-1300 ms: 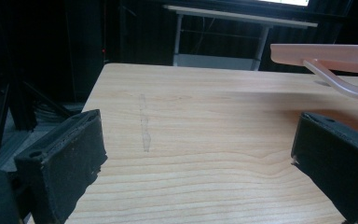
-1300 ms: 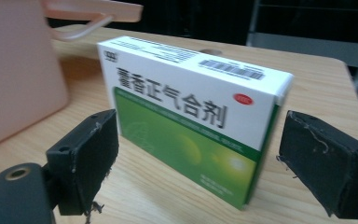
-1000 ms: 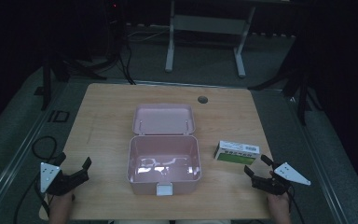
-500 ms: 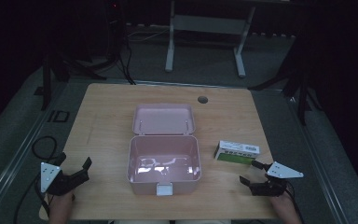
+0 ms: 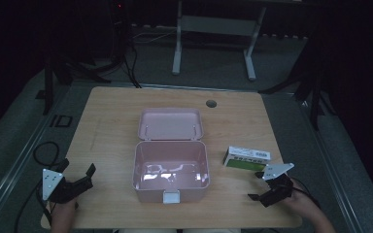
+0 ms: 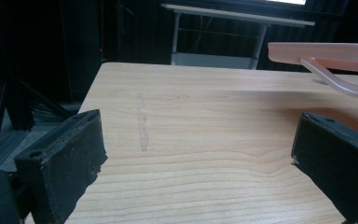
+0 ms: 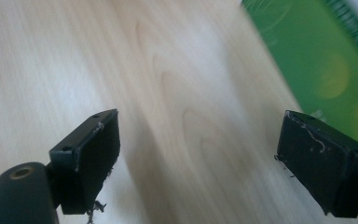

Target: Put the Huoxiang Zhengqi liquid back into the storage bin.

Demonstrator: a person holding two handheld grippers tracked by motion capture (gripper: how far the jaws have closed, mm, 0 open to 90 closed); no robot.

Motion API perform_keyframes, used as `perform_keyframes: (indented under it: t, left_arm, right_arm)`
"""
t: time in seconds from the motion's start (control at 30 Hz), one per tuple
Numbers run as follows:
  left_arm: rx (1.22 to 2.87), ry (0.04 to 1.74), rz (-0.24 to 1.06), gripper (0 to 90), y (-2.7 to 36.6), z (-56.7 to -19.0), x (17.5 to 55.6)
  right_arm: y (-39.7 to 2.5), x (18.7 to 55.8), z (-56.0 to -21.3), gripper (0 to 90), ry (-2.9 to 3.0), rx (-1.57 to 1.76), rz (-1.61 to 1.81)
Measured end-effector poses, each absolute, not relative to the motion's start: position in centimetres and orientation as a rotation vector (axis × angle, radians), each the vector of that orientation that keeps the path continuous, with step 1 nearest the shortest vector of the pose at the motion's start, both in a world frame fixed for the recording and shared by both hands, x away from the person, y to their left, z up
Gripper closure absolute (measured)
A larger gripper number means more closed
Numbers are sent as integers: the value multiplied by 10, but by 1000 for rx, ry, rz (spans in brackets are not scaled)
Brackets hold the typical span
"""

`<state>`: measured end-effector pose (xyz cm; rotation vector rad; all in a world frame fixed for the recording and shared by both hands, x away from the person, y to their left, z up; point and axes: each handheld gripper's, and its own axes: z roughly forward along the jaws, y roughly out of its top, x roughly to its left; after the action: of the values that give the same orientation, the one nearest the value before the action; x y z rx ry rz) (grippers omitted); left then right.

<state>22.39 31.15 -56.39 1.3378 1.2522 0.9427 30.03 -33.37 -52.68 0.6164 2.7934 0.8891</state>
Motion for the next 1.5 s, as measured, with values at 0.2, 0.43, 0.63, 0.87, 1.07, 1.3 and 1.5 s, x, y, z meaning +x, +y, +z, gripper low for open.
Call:
perform_keyframes:
  t: [0.2,0.43,0.63,0.87,1.07,1.3,1.5]
  left_arm:
    - [1336,1251,941,30,312,-564,224]
    - [1334,1250,939,30,312,-564,224]
    - [1335,1249,938,30,312,-564,224]
    - [1337,1251,939,30,312,-564,224]
    - [1336,1250,938,30,312,-564,224]
    - [1335,1249,937,30,312,-564,224]
    - [1335,1248,936,30,312,-564,224]
  right_arm:
    - [-325,310,-514,129,2928,545,631]
    - [-315,318,-502,130,3031,530,370]
    - [-303,319,-498,133,3148,486,136]
    - [-290,320,-499,119,3209,388,-136]
    - [-280,322,-495,133,3232,346,-221]
    - [-267,320,-488,140,3239,314,-225]
    - [-259,323,-468,226,3220,220,-111]
